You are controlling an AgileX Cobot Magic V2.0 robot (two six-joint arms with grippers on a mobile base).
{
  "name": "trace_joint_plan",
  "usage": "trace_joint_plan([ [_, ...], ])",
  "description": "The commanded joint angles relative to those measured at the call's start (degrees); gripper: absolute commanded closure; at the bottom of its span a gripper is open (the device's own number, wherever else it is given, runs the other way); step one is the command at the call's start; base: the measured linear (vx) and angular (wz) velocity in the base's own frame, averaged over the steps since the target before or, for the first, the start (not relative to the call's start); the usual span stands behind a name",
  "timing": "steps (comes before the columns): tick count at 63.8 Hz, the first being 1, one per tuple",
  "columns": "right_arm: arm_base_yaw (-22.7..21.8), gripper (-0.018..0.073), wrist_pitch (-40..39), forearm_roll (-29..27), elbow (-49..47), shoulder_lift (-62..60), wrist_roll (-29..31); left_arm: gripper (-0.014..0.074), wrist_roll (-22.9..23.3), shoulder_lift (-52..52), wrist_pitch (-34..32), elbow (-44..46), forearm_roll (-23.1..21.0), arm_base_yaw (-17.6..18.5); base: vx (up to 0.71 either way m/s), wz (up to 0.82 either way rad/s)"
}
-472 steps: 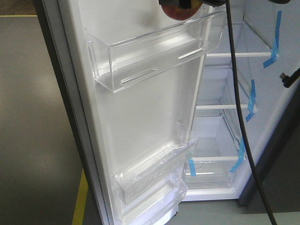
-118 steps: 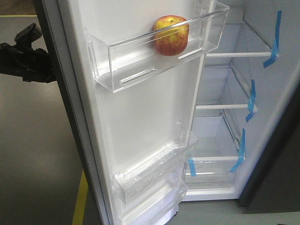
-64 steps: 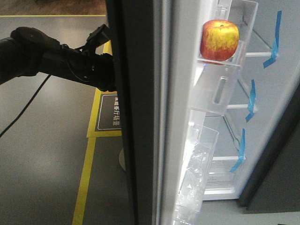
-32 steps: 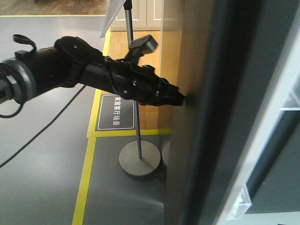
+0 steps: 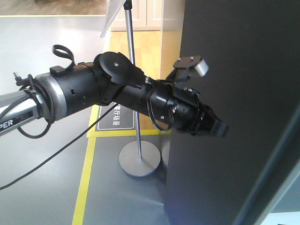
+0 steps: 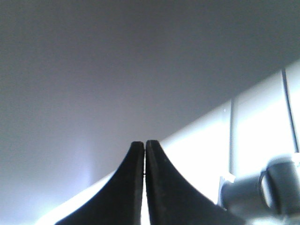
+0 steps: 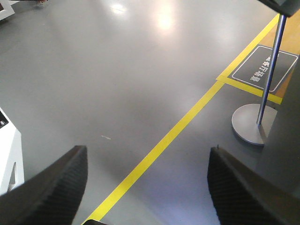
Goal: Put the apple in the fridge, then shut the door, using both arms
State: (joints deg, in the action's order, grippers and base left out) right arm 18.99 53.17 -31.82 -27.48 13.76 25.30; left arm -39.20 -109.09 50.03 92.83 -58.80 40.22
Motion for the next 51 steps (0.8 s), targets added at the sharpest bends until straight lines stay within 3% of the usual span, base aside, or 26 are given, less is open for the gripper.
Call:
trace_joint_plan([
  [1, -0.13, 0.0046, -2.96, -1.67, -1.33, 0.67, 0.08, 0.0603, 3.28, 3.59, -0.21, 1.78, 2.01, 0.39, 0.0, 0.0],
  [8, -0.13, 0.0046, -2.9, -1.67, -1.33, 0.67, 0.08, 0.0603, 11.36, 5.13, -0.87, 1.78, 14.6, 0.39, 0.0, 0.0],
  [16, -0.13, 0.0046, -2.9, -1.67, -1.33, 0.67, 0.08, 0.0603, 24.53, 8.2, -0.79, 1.78, 33.23, 0.39, 0.0, 0.0],
  [23, -0.13, 0.0046, -2.96, -1.67, -1.33, 0.67, 0.08, 0.0603, 32.25, 11.75, -0.79, 0.57, 43.5, 0.39, 0.0, 0.0],
  [41, -0.13, 0.0046, -3.08, -1.67, -1.33, 0.67, 0.08, 0.0603, 34.46, 22.26, -8.17, -13.03, 50.44, 0.24, 0.0, 0.0],
  [51, -0.13, 0.0046, -3.08, -1.67, -1.33, 0.67, 0.08, 0.0603, 41.72, 27.58, -11.03, -20.28, 58.8, 0.24, 0.0, 0.0],
])
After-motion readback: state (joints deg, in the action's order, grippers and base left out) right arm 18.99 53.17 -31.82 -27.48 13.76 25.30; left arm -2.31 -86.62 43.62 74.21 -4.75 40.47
